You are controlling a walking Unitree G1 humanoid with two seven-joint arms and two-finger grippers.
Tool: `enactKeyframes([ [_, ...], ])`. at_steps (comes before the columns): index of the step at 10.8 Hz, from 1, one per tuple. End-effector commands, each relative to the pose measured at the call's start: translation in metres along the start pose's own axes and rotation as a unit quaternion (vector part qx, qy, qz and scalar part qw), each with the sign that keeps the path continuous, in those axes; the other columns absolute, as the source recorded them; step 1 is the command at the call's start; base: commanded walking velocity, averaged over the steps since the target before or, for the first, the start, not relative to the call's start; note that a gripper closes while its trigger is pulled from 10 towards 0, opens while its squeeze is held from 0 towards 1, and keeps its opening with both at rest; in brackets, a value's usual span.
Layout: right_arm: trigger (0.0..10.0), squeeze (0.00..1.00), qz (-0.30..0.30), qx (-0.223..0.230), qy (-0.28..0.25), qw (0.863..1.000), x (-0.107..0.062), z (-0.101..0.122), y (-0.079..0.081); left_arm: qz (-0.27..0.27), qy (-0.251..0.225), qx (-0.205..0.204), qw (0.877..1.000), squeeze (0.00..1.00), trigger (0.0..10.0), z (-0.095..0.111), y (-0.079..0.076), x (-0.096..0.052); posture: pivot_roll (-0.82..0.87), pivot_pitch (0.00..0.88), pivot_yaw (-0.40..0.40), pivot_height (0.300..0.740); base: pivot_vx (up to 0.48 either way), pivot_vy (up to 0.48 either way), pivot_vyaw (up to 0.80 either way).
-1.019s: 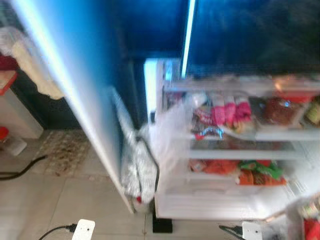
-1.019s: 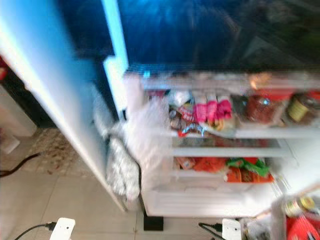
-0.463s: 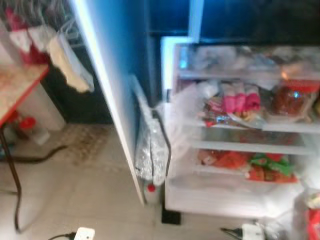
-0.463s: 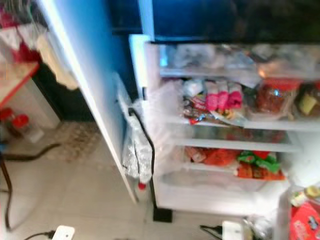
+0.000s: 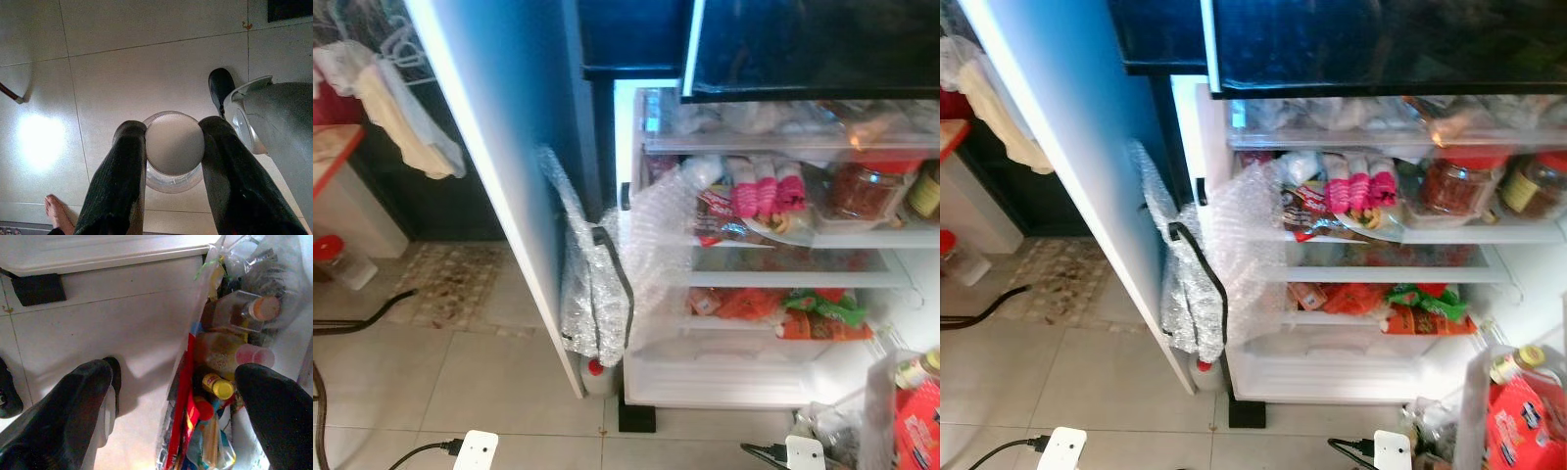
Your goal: Restocking fridge
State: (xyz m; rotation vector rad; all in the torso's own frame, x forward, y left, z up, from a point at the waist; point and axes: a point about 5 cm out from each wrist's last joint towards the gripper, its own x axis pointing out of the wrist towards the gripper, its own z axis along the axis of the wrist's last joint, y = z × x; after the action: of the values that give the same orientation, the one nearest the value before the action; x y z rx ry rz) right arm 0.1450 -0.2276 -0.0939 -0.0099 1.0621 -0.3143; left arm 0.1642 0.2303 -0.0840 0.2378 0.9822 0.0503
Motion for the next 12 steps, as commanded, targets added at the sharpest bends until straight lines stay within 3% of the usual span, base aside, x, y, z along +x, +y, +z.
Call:
enactKeyframes([
  [1,10.0,0.00,0.001,0.004,0.012,1.000,-0.0009,-0.0075,-0.0002,0.003,0.018,-0.002,1.000,0.00,10.0,-0.0114,0.0011,-0.0022,-0.01,0.079,0.026,0.740,0.000,0.000,0.00],
  [12,10.0,0.00,0.000,0.007,0.009,1.000,-0.0009,-0.0065,0.0010,0.002,0.019,0.004,1.000,0.00,10.0,-0.0109,0.0019,-0.0021,0.00,0.077,0.030,0.740,0.000,0.000,0.00],
])
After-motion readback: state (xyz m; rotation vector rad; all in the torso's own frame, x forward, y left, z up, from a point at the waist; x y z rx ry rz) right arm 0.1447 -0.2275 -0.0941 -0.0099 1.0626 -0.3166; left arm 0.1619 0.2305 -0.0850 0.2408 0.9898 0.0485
